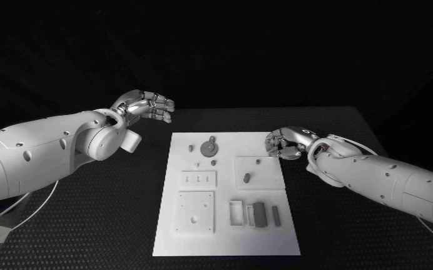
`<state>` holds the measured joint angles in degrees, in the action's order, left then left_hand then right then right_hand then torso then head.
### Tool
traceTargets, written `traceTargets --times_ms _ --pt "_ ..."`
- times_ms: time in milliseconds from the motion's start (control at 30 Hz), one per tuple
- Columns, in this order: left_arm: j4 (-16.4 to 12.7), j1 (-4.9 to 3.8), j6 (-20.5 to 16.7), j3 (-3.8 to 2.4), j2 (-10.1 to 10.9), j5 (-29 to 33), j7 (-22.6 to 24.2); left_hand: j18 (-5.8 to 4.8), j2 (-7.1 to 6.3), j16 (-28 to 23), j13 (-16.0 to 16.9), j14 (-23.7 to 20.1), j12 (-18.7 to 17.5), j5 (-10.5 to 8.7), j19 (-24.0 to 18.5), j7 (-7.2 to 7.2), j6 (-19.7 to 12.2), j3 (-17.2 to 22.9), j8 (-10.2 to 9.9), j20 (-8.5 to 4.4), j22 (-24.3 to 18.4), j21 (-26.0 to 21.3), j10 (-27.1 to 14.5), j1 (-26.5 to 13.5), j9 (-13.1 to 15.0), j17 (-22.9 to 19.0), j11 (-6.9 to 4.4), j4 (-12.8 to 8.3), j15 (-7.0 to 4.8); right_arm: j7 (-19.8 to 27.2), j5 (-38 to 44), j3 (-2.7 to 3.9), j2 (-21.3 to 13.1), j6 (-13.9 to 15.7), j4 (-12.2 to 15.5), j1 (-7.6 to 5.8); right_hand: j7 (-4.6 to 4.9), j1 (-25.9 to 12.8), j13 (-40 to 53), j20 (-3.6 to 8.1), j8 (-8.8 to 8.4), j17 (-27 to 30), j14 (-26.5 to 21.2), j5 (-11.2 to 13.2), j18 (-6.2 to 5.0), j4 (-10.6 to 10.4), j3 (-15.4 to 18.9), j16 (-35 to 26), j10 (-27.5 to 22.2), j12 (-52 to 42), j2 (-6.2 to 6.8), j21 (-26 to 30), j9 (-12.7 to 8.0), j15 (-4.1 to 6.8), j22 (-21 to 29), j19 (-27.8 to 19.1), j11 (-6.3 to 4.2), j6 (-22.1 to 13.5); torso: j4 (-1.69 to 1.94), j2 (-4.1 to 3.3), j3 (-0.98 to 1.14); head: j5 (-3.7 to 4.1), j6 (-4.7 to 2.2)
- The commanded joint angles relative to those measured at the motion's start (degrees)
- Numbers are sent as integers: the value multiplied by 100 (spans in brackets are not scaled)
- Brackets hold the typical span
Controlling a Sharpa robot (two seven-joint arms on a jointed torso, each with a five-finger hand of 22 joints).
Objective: Assemble the parts on the task board
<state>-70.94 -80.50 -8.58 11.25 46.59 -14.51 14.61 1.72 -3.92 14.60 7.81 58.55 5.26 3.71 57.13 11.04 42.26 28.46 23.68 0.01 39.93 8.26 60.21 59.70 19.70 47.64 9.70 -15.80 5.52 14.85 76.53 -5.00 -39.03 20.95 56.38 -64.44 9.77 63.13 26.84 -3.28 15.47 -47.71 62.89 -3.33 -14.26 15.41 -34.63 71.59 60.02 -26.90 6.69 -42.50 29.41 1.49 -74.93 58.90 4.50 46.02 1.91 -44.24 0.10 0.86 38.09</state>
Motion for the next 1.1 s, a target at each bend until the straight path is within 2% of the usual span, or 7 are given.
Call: traceTargets --times_ms 33,433,500,700,1000,1100 --pt "-30 -2 93 -3 -10 -18 25 92 -38 -22 6 28 -27 -16 33 123 -38 -11 -32 -17 8 -39 6 -17 -6 8 7 17 5 12 11 -16 33 -68 -19 34 88 6 -11 9 22 -3 18 -7 -74 31 15 33 31 34 -54 -4 8 28 -52 47 0 122 0 2 -4 0 5" --pt "-105 2 99 -2 3 -23 -13 91 -40 -29 7 29 -32 -17 35 129 -54 -16 -42 -16 11 -43 3 -37 -7 13 9 35 6 -5 -17 -15 87 -66 -71 35 77 -14 -21 19 34 -6 48 -8 -74 19 26 51 56 31 -93 -17 10 38 -60 81 -10 142 -3 7 -1 -6 14" --pt "-108 2 102 -2 4 -23 -17 91 -38 -30 7 29 -32 -16 36 130 -56 -16 -43 -16 11 -44 3 -39 -8 14 9 37 6 -15 -17 -15 88 -68 -70 36 68 -16 -27 27 50 -7 64 -8 -74 16 25 60 70 29 -121 -23 14 46 -64 97 -18 168 -12 4 1 -21 17" --pt "-99 2 113 -2 -3 -23 -29 92 -39 -31 7 29 -33 -16 35 131 -59 -15 -45 -17 12 -45 2 -39 -8 15 9 38 5 -76 9 -15 95 -79 -79 37 40 -35 -25 36 90 -1 73 -8 -74 16 34 58 138 -4 -149 -17 30 70 -68 108 -44 231 -3 7 2 -5 2" --pt "-103 2 105 -2 1 -23 -33 92 -42 -33 7 29 -34 -16 35 131 -60 -15 -45 -17 12 -47 2 -39 -7 17 9 38 5 -78 11 -15 108 -33 -68 45 11 -40 -8 42 131 3 80 -8 -74 18 35 56 195 -49 -172 -12 50 96 -72 118 -71 300 -5 7 -1 2 20" --pt "-104 2 107 -2 -2 -23 -33 92 -43 -33 7 29 -34 -16 35 131 -60 -15 -46 -17 12 -47 2 -38 -7 17 9 38 5 -92 11 -15 108 -20 -64 49 -27 -42 2 48 199 3 98 -8 -74 20 36 63 240 -79 -208 -17 89 124 -78 135 -101 411 -3 5 2 8 21"
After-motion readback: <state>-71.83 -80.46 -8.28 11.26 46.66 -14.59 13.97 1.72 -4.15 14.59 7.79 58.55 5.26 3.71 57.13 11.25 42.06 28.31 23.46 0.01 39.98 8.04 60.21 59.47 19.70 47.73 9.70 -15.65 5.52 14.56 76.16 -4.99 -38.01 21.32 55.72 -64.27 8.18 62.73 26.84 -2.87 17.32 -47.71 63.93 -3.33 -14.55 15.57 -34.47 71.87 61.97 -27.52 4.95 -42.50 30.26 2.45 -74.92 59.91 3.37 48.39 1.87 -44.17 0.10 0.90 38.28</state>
